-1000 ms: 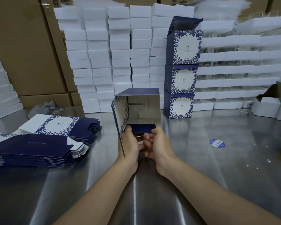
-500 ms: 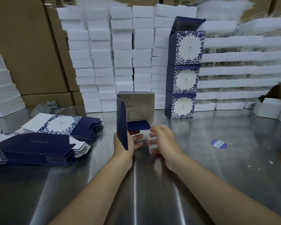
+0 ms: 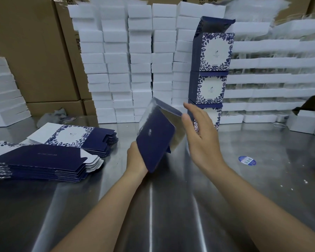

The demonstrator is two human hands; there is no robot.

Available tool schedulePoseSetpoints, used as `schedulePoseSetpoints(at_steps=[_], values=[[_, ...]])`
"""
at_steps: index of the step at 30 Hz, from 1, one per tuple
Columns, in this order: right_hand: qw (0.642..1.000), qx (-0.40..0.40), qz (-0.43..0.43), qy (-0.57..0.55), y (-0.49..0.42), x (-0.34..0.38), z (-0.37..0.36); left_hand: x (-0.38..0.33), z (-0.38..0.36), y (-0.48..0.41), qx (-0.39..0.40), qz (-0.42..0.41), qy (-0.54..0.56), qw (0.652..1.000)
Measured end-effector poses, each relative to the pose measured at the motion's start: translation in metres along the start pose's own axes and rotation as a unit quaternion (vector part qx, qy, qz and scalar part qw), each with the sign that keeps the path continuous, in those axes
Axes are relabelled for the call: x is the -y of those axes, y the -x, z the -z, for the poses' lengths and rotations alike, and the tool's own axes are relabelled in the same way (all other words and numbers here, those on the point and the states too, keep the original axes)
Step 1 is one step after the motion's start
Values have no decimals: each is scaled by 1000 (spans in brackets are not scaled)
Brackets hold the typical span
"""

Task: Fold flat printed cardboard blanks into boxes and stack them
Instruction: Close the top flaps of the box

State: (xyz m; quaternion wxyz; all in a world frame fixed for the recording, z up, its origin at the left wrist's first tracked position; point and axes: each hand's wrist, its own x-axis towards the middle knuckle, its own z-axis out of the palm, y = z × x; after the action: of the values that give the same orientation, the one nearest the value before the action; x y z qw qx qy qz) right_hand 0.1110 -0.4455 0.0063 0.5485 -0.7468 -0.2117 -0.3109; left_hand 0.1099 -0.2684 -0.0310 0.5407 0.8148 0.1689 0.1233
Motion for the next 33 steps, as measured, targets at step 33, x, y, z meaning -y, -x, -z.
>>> schedulePoseSetpoints(at_steps=[33], values=[[980,104,-117,-126,-11,-1,21,-46,-14,71,79,-51,265,960]])
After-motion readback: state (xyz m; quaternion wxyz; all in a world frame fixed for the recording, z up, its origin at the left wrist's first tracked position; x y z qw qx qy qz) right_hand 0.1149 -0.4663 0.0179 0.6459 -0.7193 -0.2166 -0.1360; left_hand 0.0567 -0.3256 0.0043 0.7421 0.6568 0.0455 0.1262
